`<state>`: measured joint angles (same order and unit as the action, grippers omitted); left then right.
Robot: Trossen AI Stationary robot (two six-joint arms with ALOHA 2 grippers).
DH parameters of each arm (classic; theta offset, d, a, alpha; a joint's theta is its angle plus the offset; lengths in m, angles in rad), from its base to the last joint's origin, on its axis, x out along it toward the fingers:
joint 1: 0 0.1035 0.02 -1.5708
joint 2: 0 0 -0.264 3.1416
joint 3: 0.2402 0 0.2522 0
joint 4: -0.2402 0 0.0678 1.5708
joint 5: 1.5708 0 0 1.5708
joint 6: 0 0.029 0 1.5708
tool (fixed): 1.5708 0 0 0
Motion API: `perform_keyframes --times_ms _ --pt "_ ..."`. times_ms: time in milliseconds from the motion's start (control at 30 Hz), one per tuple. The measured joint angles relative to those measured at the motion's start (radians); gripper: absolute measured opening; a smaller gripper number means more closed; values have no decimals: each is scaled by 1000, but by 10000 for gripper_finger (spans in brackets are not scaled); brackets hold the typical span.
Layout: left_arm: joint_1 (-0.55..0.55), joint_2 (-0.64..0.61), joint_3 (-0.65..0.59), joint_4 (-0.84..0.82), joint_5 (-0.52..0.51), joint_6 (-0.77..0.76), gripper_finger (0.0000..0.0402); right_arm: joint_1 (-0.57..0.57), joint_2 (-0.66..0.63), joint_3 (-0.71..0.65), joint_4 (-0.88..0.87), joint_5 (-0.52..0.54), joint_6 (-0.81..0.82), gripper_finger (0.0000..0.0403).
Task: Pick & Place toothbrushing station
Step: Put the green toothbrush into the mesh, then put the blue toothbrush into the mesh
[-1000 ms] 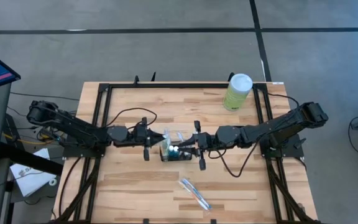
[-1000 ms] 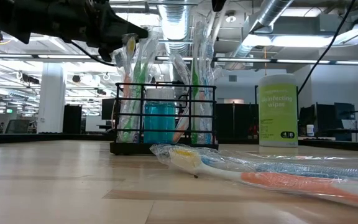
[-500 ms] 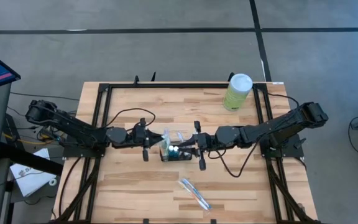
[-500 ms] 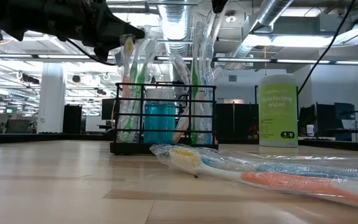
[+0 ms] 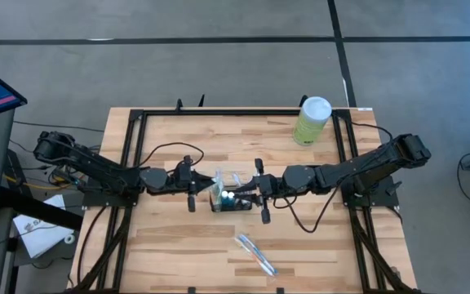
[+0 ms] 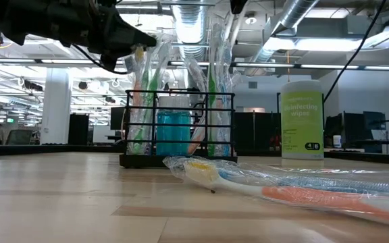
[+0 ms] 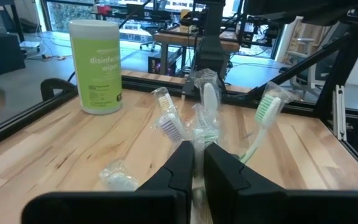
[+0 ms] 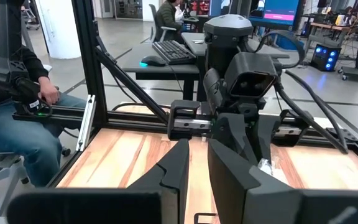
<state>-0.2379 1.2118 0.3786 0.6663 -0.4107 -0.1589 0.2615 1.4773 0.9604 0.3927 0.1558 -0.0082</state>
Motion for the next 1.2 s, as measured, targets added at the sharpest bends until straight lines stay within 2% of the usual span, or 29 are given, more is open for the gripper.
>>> perform_keyframes --times_ms 367,933,1200 --pt "0 0 0 -7 8 -7 23 0 0 0 0 0 0 52" --pt "-21 -62 -5 -39 25 23 149 0 0 0 -5 0 0 52" --pt "-30 -65 -4 -21 -16 56 172 0 0 0 -20 0 15 52"
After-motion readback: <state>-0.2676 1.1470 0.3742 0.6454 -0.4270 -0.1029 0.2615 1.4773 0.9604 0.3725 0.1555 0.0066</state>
